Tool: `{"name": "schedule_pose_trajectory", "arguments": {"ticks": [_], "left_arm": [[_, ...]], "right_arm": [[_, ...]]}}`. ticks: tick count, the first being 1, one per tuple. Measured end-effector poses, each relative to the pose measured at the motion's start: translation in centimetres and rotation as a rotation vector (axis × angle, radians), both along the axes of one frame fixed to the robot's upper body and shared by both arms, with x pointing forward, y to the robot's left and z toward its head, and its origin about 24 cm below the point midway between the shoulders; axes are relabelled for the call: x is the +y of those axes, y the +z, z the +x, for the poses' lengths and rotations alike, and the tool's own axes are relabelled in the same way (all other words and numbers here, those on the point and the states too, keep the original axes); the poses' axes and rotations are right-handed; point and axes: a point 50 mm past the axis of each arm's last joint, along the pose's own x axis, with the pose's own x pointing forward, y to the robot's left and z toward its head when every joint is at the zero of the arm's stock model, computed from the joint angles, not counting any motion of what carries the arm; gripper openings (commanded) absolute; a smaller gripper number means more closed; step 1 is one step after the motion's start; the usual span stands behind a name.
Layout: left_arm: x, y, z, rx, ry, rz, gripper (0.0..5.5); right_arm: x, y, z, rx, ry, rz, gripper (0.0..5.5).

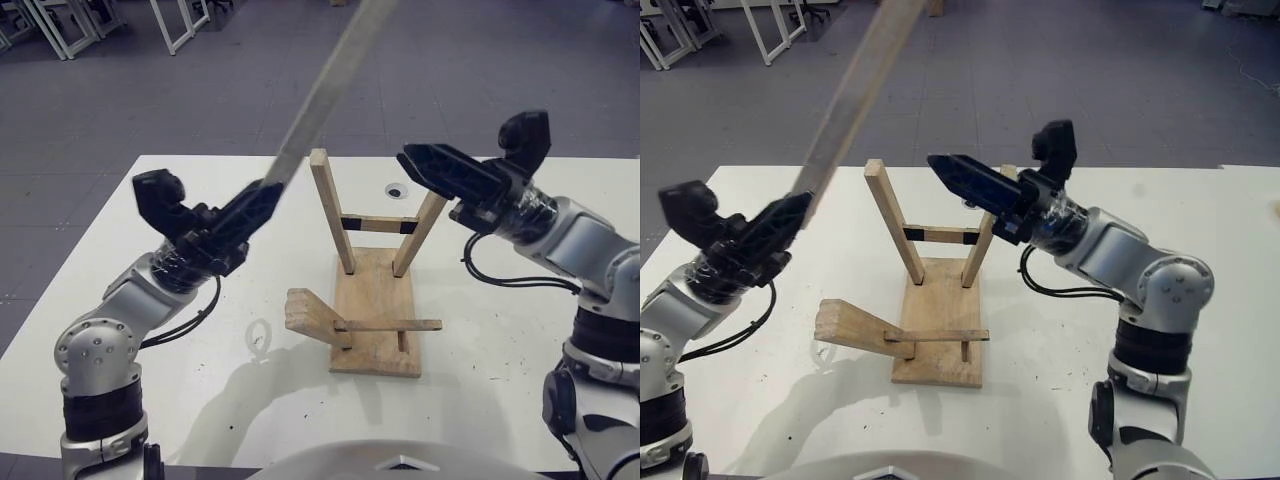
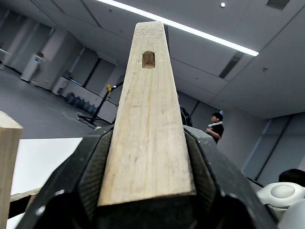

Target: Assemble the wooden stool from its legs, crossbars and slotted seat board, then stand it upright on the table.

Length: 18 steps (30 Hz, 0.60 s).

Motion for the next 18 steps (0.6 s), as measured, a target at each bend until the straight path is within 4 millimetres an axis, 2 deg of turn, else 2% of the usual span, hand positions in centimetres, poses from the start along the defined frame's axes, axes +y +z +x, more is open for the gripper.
{"name": "schedule_pose_trajectory", "arguments": {"ticks": [8, 18], "left_arm": [[-2.6, -0.3, 0.3, 0.029, -0.187, 0.009, 2.05], [-3.4, -1.0, 0.1, 0.067, -0.235, 0.02, 2.05]], "right_arm": [[1.9, 0.7, -0.1, 0.039, 0.076, 0.03, 4.57], [2.8, 0.8, -0.7, 0.006, 0.125, 0.019, 2.58]]}}
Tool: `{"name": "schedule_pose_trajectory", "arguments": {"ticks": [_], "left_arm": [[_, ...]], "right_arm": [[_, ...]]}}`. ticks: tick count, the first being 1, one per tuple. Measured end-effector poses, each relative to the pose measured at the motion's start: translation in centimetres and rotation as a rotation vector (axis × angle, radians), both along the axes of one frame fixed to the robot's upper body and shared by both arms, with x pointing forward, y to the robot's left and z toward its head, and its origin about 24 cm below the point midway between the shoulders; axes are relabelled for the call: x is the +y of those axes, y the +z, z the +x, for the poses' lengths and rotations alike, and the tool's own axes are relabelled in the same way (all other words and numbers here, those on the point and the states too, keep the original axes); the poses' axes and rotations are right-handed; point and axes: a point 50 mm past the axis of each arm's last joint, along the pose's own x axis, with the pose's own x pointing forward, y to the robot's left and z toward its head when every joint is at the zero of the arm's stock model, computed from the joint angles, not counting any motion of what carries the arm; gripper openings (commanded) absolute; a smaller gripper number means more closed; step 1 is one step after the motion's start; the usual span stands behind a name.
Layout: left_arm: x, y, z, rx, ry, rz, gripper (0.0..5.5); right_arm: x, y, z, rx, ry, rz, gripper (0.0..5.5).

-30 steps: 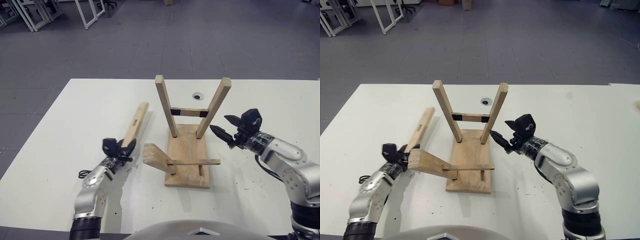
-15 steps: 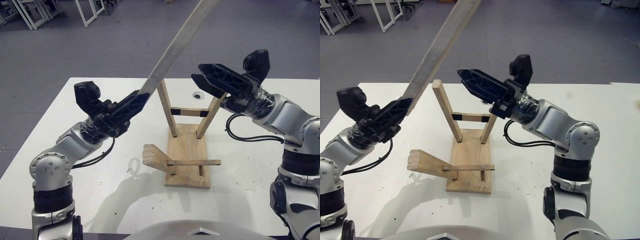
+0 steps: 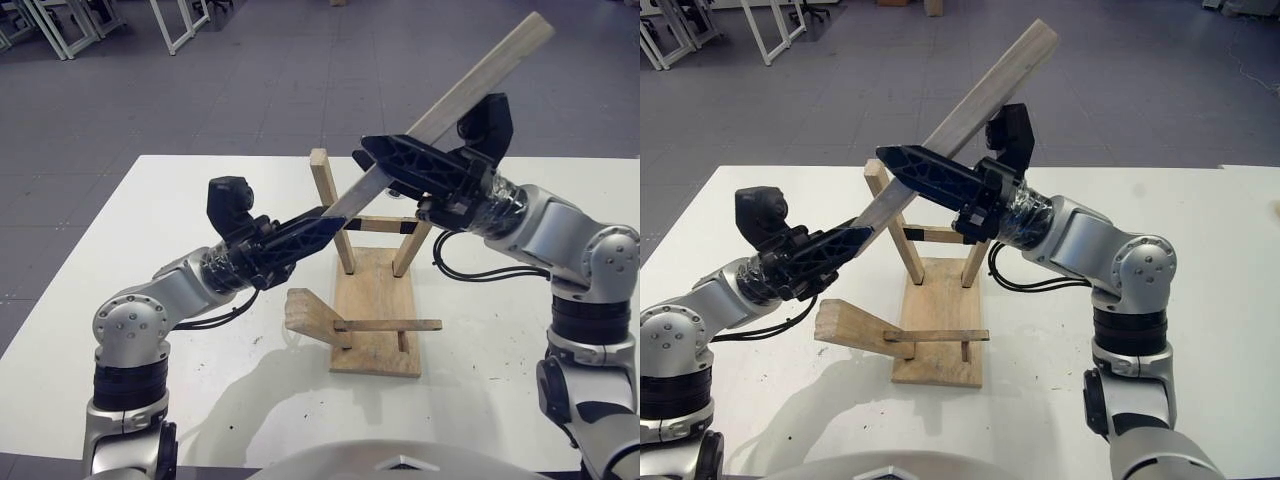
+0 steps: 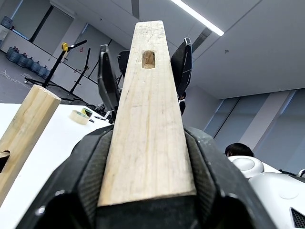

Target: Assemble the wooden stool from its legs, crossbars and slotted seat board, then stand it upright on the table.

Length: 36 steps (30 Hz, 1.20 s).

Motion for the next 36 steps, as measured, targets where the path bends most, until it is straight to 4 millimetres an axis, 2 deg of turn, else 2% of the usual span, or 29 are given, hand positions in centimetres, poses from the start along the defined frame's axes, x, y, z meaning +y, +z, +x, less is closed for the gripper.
{"name": "schedule_pose_trajectory", "arguments": {"ticks": [1, 5, 6, 9, 12, 14, 15, 17, 20, 24, 26, 28, 29, 31, 36], "left_arm": [[0.0, 0.0, 0.0, 0.0, 0.003, 0.003, 2.05], [0.1, -0.2, 0.1, 0.0, 0.016, 0.024, 2.05], [0.1, -0.2, 0.1, -0.001, 0.017, 0.026, 2.42], [0.0, -0.2, 0.0, 0.007, -0.01, 0.023, 2.81], [0.0, -0.2, -0.2, 0.02, -0.034, 0.029, 3.43], [0.3, -0.3, 0.0, 0.035, -0.026, 0.042, 3.8], [0.9, -0.3, 0.3, 0.042, 0.002, 0.049, 3.99], [1.7, 0.2, 0.4, 0.014, 0.021, 0.033, 4.32], [3.1, 0.5, 0.5, 0.002, 0.098, 0.021, 4.78], [4.4, -0.4, -0.2, 0.043, 0.188, 0.018, 5.3], [4.5, -1.0, -0.5, 0.058, 0.218, 0.029, 5.47], [4.5, -1.4, -0.4, 0.066, 0.241, 0.045, 5.47], [4.4, -1.6, -0.3, 0.067, 0.247, 0.057, 5.47], [4.5, -1.8, -0.2, 0.062, 0.268, 0.073, 5.47], [4.8, -2.7, 0.3, 0.097, 0.306, 0.113, 5.47]], "right_arm": [[0.0, 0.0, 0.0, -0.004, 0.003, 0.002, 2.35], [0.0, -0.1, 0.1, -0.017, -0.018, -0.022, 2.24], [0.0, -0.1, 0.1, -0.019, -0.02, -0.024, 2.23], [0.0, -0.4, 0.3, -0.025, -0.032, -0.037, 2.04], [-0.1, -0.5, 0.6, -0.065, -0.053, -0.047, 2.03], [-1.2, -0.3, 1.0, -0.121, -0.097, -0.045, 2.03], [-2.7, -0.3, 1.2, -0.151, -0.138, -0.052, 2.03], [-4.9, -1.5, 1.5, -0.149, -0.238, -0.132, 2.03], [-7.4, -3.4, 0.5, -0.179, -0.256, -0.204, 2.03], [-10.4, -5.2, -0.8, -0.272, -0.234, -0.305, 2.03], [-11.5, -6.5, -1.4, -0.384, -0.231, -0.335, 2.03], [-12.6, -8.7, -2.2, -0.48, -0.173, -0.395, 2.03], [-13.1, -10.6, -3.1, -0.533, -0.104, -0.435, 2.03], [-13.4, -12.9, -4.4, -0.61, -0.015, -0.47, 2.03], [-11.9, -14.2, -4.7, -0.705, 0.027, -0.443, 2.03]]}}
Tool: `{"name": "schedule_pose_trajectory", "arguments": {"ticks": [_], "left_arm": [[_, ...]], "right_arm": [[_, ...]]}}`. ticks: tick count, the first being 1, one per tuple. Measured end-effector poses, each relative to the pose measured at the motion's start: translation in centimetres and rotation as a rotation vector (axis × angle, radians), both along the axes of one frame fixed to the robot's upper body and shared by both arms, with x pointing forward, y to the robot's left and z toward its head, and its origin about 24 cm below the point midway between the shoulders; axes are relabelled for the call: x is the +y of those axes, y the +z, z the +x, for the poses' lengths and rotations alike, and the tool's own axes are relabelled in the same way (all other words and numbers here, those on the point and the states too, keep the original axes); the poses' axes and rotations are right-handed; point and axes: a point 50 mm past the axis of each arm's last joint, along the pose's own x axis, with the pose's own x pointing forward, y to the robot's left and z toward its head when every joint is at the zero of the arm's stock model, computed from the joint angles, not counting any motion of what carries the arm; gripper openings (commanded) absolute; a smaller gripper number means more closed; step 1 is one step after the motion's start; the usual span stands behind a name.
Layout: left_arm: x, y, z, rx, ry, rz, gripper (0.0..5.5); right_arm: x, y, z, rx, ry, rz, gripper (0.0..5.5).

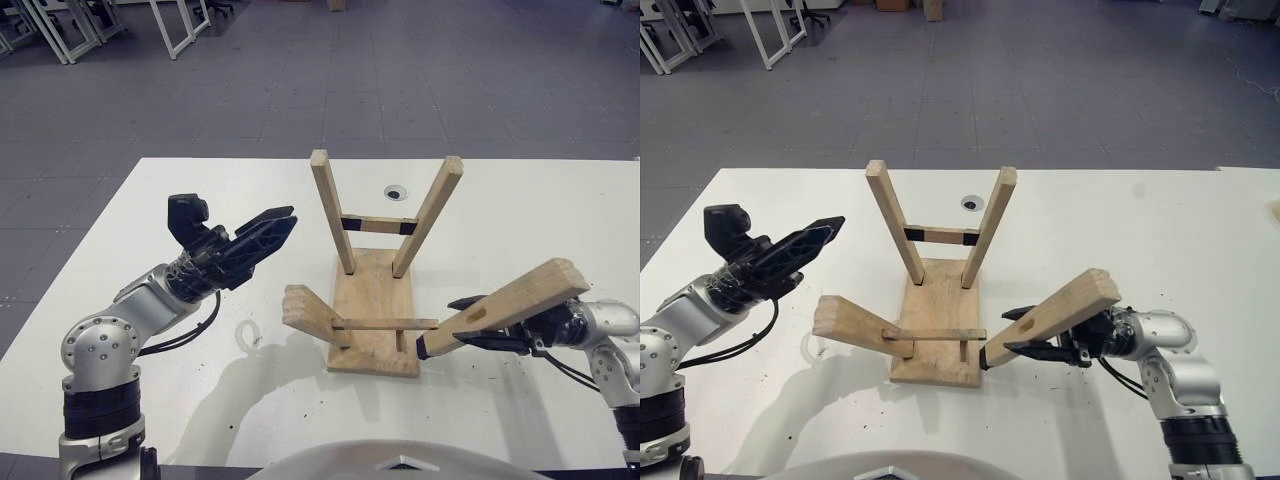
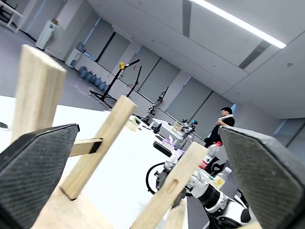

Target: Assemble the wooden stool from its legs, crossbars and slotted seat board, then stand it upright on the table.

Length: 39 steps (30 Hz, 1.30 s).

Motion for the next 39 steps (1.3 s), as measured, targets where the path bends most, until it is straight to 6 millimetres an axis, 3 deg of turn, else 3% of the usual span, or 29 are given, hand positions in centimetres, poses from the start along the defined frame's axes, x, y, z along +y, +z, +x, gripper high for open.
{"name": "schedule_pose_trajectory", "arguments": {"ticks": [11, 16, 24, 32, 39], "left_arm": [[-0.1, -1.5, -0.2, 0.042, 0.023, 0.033, 5.47], [-0.3, -1.7, -0.2, 0.041, 0.025, 0.045, 5.47], [-0.3, -1.6, -0.1, 0.031, 0.022, 0.052, 5.47], [-0.7, -1.7, -0.3, 0.023, 0.05, 0.057, 5.47], [-0.9, -1.2, -0.7, 0.001, 0.135, 0.056, 5.47]], "right_arm": [[2.2, 2.2, 0.1, -0.105, 0.047, 0.031, 2.03], [3.4, 0.3, -1.6, -0.058, 0.02, 0.068, 2.03], [3.3, -1.0, -1.9, -0.149, -0.037, 0.056, 2.03], [3.7, -0.4, -1.1, -0.229, -0.041, -0.019, 2.03], [5.6, 0.7, -2.4, -0.26, -0.089, -0.135, 2.03]]}}
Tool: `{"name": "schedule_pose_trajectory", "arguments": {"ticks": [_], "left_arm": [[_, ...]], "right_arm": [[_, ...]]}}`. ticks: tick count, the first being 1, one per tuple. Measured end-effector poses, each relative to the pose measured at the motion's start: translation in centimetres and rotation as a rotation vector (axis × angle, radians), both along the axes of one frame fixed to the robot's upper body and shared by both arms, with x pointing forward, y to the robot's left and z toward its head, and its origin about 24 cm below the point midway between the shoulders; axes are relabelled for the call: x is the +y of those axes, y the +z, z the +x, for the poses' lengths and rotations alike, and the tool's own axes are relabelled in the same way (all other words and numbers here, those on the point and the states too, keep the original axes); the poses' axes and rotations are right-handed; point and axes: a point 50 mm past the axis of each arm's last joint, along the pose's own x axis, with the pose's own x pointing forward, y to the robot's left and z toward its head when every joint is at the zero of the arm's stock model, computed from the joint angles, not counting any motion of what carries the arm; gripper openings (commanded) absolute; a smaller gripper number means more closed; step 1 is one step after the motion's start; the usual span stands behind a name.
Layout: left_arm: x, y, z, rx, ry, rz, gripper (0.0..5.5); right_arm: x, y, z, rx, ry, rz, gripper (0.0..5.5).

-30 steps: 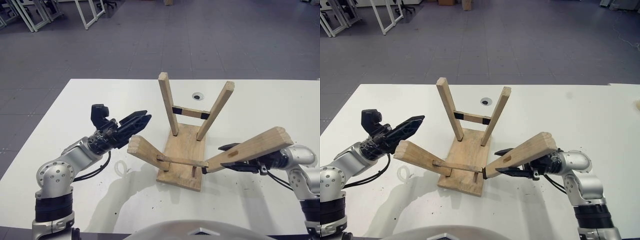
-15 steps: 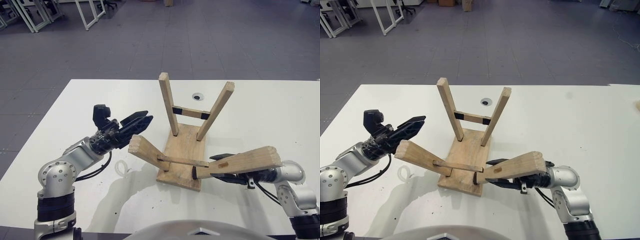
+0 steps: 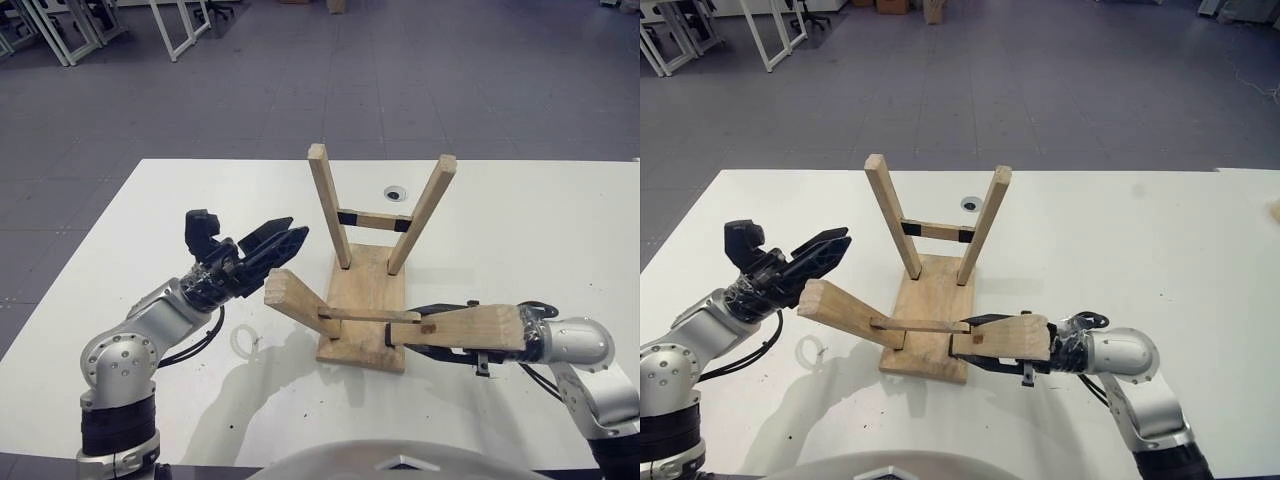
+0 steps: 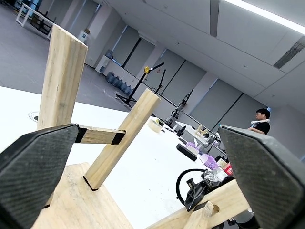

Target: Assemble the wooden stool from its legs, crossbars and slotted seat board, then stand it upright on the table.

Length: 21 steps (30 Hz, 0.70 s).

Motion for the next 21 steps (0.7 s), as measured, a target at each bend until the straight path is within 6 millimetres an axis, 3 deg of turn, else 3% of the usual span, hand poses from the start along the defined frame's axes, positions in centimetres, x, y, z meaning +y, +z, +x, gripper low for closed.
{"name": "schedule_pose_trajectory", "arguments": {"ticks": [15, 18, 21], "left_arm": [[0.3, 0.8, 0.0, -0.028, 0.072, -0.007, 5.47], [2.3, 3.7, 0.7, -0.131, 0.16, 0.043, 5.47], [2.9, 7.0, 1.4, -0.21, 0.22, 0.05, 5.47]], "right_arm": [[-0.1, -1.0, 3.4, 0.069, 0.028, -0.056, 2.03], [-0.2, -1.3, 4.0, 0.067, 0.011, -0.048, 2.03], [-0.4, -1.4, 4.9, 0.065, -0.028, -0.036, 2.03]]}}
